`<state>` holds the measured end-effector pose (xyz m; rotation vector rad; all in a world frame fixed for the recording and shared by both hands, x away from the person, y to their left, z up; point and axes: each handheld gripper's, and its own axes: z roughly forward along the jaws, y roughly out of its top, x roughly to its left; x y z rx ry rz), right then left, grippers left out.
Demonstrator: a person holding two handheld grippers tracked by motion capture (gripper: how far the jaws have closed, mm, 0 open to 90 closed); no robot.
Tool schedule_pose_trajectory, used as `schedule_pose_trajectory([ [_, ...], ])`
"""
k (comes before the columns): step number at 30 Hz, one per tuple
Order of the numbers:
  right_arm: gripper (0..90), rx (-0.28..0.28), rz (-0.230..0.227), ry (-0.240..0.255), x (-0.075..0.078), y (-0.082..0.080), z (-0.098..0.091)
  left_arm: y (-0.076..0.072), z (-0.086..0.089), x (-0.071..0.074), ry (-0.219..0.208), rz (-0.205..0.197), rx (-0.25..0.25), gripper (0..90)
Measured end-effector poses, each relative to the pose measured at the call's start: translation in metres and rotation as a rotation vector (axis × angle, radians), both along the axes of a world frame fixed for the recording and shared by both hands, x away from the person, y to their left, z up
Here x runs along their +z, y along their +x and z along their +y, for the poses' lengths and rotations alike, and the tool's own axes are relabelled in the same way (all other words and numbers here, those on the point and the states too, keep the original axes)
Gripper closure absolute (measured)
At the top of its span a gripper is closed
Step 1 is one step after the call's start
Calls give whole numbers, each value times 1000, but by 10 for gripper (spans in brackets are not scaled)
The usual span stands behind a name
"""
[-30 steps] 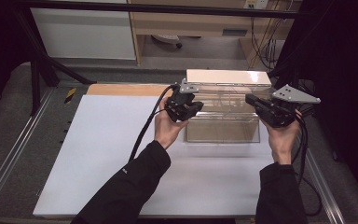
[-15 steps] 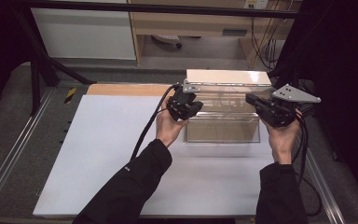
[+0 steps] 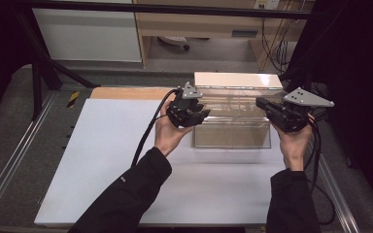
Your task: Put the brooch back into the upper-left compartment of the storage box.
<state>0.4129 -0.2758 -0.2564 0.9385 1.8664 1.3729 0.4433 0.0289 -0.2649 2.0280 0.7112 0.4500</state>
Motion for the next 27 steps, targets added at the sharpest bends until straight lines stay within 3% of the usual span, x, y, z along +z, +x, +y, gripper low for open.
schedule_pose_trajectory([
  [5,900,-1,3,1,0,0,0,-9,16,0,-2,-2,0,539],
  [8,900,-4,7,4,0,0,1,-13,27,-4,8,-2,9,442],
  [16,900,-6,11,0,0,-1,1,-24,59,-28,15,17,44,289],
  [27,900,-4,17,-1,-2,-1,1,-34,96,-56,-1,46,73,157],
])
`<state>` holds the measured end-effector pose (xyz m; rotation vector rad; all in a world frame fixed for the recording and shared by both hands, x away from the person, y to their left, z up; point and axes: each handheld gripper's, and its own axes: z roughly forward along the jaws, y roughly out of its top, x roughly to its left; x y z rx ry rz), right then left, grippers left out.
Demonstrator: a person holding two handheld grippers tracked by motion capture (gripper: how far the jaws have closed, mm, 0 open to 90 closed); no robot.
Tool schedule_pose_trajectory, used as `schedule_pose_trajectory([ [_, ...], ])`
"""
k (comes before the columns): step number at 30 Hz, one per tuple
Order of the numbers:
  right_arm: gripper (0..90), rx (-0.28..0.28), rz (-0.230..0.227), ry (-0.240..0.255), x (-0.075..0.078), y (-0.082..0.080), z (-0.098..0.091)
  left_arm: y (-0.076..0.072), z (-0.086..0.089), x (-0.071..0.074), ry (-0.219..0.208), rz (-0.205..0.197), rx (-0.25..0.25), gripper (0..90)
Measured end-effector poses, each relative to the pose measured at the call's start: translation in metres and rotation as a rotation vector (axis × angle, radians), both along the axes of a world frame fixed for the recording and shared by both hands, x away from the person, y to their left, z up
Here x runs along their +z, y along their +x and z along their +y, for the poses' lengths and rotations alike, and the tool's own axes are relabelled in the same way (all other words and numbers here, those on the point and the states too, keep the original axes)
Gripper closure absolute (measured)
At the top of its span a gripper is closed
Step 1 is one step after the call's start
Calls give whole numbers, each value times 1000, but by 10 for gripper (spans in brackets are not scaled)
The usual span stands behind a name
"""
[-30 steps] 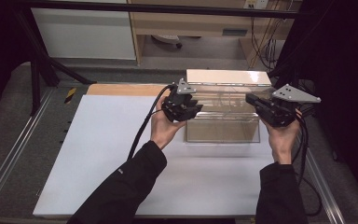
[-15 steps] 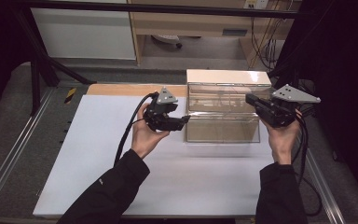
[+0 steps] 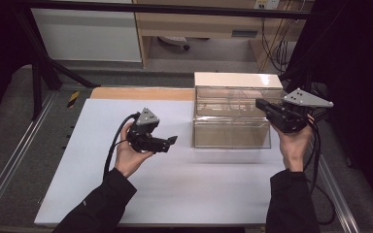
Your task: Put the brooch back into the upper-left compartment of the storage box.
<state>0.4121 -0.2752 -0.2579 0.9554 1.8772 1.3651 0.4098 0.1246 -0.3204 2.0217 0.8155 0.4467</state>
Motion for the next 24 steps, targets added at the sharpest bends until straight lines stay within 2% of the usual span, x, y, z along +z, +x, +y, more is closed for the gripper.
schedule_pose_trajectory([
  [13,900,-7,6,1,-1,1,-1,-17,36,-41,22,11,39,108],
  [24,900,-8,11,-7,-2,1,0,-30,65,-66,36,21,73,107],
])
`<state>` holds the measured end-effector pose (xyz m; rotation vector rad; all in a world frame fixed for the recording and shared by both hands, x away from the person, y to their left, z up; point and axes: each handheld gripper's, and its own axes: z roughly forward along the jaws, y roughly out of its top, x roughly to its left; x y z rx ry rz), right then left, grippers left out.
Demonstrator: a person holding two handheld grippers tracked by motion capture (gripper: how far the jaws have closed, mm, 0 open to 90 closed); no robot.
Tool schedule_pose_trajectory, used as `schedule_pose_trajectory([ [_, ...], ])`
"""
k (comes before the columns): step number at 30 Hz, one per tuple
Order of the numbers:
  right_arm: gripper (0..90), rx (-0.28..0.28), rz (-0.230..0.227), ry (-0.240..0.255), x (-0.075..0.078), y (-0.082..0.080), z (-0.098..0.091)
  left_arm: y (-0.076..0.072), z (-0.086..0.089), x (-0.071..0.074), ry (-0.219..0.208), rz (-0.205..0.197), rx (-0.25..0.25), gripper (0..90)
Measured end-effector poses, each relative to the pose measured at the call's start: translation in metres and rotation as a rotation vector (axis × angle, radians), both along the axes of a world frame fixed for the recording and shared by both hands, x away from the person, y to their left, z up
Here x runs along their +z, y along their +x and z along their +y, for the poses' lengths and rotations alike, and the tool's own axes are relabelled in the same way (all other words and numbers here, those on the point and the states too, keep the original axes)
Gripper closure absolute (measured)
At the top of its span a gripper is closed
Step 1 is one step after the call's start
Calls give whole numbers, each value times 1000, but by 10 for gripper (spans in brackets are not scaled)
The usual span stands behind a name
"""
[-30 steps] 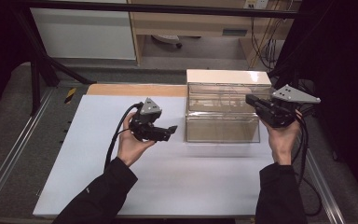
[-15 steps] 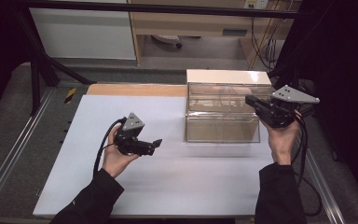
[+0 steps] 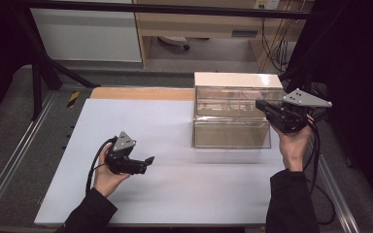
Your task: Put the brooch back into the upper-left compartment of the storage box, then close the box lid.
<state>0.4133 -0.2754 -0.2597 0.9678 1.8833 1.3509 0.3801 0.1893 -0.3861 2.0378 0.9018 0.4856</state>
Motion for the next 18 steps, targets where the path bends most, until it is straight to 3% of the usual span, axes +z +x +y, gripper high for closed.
schedule_pose_trajectory([
  [18,900,-2,11,-9,-2,-1,0,-19,33,-29,23,26,35,107],
])
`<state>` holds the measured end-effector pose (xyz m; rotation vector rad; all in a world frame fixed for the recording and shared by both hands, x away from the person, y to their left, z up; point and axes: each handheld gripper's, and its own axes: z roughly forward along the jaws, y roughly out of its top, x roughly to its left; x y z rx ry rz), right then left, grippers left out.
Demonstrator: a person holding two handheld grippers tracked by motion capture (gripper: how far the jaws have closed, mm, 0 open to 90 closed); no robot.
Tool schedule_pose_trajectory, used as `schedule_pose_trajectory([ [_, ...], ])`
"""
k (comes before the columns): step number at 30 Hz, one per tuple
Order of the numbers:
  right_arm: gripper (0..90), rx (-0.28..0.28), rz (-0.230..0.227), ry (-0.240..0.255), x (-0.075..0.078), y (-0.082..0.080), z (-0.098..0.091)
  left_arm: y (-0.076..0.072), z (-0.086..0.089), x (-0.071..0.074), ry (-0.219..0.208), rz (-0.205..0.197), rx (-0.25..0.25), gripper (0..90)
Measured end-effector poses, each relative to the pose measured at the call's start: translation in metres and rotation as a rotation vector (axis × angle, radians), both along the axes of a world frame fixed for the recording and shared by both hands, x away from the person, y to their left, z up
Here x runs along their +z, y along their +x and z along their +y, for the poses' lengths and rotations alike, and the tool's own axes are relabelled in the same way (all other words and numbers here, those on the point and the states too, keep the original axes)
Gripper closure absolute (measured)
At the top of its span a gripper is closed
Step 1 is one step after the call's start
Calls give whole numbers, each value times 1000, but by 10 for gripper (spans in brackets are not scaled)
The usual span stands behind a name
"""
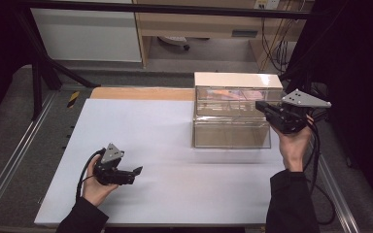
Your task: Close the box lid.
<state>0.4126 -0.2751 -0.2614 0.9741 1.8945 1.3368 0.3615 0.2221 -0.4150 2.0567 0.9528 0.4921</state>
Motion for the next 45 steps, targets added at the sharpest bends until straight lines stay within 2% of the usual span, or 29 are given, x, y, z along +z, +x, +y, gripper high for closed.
schedule_pose_trajectory([
  [12,900,-2,15,-11,-9,-1,0,-9,14,-12,6,18,16,108],
  [25,900,2,36,-19,-21,-4,5,-9,22,-18,2,26,21,108],
  [45,900,4,91,-15,-41,-3,5,-9,20,-22,25,31,15,108],
])
